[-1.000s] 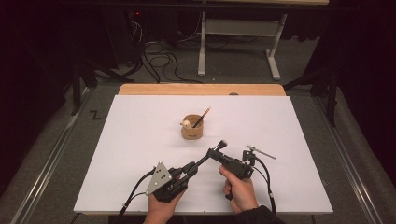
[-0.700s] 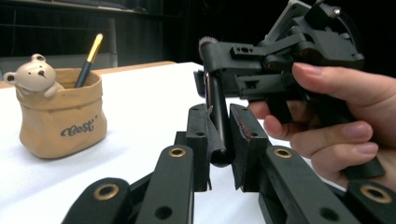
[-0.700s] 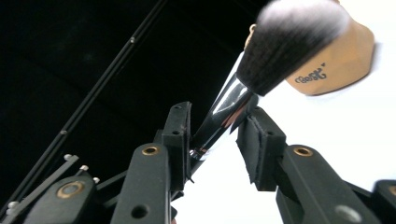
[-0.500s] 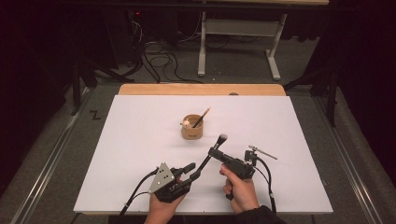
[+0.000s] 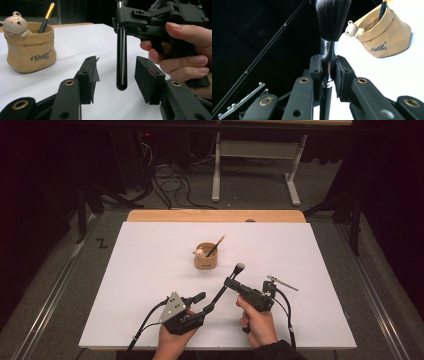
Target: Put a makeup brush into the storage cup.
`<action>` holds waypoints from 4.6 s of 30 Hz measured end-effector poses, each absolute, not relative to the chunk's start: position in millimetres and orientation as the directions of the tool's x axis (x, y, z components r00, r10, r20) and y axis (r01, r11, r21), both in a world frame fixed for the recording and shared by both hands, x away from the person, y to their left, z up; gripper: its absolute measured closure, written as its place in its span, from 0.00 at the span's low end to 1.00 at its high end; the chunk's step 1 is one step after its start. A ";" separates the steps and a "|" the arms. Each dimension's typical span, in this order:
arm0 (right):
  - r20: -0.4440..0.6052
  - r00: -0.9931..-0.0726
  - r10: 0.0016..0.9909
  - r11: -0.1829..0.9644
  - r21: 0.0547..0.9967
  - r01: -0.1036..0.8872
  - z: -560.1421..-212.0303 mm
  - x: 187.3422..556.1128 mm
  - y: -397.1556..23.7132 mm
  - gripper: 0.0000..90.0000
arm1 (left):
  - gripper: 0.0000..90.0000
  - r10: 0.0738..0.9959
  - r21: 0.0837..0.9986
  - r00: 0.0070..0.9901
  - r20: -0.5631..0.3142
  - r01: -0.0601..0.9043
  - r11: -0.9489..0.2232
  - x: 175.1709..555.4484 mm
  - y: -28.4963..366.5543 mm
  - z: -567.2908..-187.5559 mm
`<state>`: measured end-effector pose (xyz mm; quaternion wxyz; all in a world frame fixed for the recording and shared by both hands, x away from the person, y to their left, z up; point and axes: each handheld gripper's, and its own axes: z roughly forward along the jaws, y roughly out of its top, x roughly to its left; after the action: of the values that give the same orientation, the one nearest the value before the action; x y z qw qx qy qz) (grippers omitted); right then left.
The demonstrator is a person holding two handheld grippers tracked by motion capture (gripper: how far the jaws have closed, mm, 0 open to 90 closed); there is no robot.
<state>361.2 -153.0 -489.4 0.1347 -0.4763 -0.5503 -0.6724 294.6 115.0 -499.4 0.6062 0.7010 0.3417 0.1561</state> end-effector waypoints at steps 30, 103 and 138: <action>0.739 -0.549 0.391 -0.329 0.669 0.666 -489.6 360.6 -154.3 0.88 | 0.46 0.687 0.925 0.696 -0.211 0.369 -0.088 303.9 123.8 -498.6; 0.104 -0.620 0.778 0.057 0.971 0.234 -470.3 348.1 -191.1 0.88 | 0.05 0.772 0.907 0.617 -0.156 0.398 -0.135 325.2 225.2 -490.8; 0.097 -0.653 0.751 0.049 0.978 0.201 -453.2 351.6 -162.6 0.88 | 0.00 0.755 0.912 0.640 -0.139 0.379 -0.154 322.2 236.7 -487.9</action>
<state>351.6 -162.6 -453.2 -0.2309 -0.3468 -0.6863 -0.5962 322.2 236.7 -487.9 0.5246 0.7383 0.3843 0.1792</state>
